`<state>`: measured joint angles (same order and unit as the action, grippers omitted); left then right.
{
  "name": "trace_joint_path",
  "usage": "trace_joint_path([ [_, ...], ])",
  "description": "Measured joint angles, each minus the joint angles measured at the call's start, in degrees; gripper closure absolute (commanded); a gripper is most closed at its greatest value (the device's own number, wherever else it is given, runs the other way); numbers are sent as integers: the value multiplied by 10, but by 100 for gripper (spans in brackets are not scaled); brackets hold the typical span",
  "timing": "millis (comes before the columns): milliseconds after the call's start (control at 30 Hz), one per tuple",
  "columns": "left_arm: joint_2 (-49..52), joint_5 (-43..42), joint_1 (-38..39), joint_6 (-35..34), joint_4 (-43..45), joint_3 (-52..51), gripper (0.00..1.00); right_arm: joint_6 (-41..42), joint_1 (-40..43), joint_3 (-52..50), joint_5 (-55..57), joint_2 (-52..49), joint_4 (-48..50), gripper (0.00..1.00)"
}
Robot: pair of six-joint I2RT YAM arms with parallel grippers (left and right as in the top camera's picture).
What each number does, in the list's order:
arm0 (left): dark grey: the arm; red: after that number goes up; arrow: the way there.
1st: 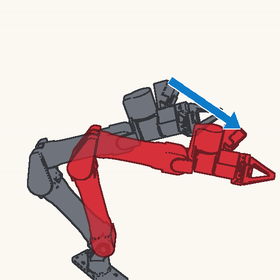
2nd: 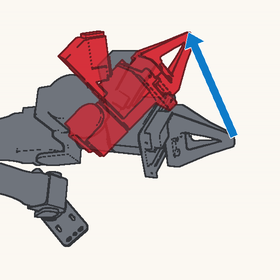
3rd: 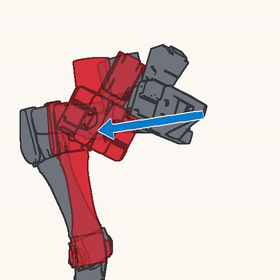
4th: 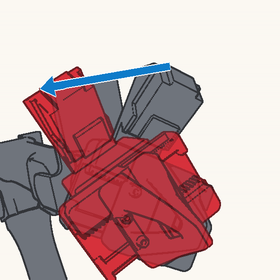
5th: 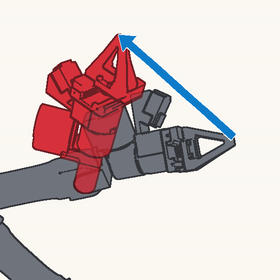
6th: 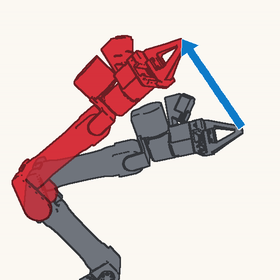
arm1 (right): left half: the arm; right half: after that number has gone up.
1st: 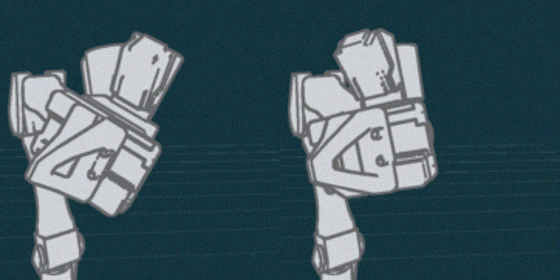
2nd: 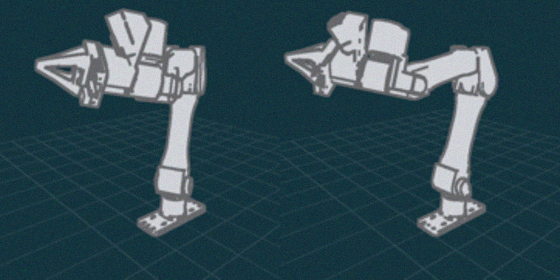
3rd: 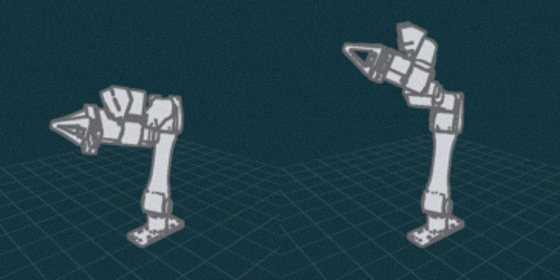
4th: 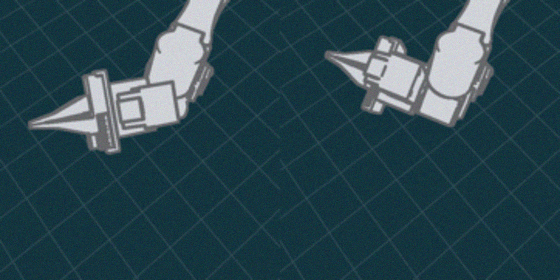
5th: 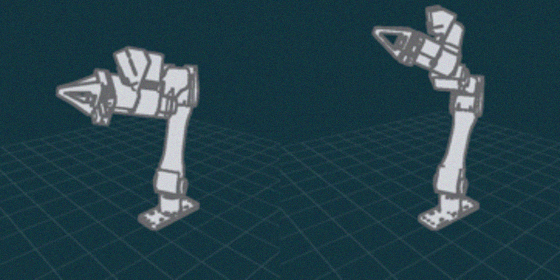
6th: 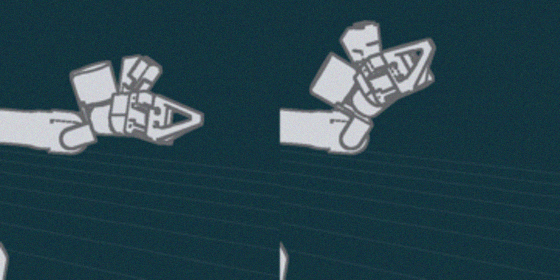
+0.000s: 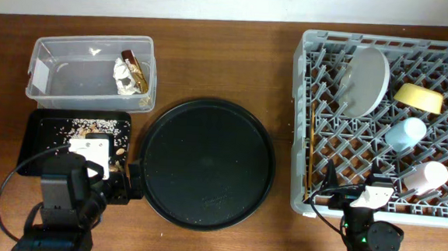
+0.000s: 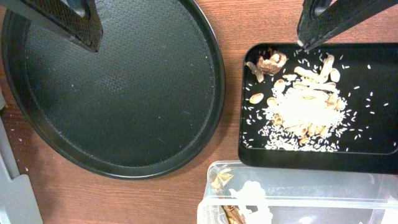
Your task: Sort waste into correct bins and load items into the dishwasher rack
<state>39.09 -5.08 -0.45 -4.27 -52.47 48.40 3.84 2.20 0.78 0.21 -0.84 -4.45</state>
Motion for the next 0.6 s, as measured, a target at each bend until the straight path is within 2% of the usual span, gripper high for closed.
trace_joint_path([
  [167,-27,2,0,2,0,-2,1,0,0,0,0,0,0,2],
  [300,-132,15,0,2,46,-62,1,0,0,0,0,0,0,2],
  [400,-212,19,0,2,138,-166,1,0,0,0,0,0,0,2],
  [500,-305,19,0,4,298,-319,1,0,0,0,0,1,0,2],
  [600,-366,9,2,4,451,-422,1,0,0,0,0,1,0,2],
])
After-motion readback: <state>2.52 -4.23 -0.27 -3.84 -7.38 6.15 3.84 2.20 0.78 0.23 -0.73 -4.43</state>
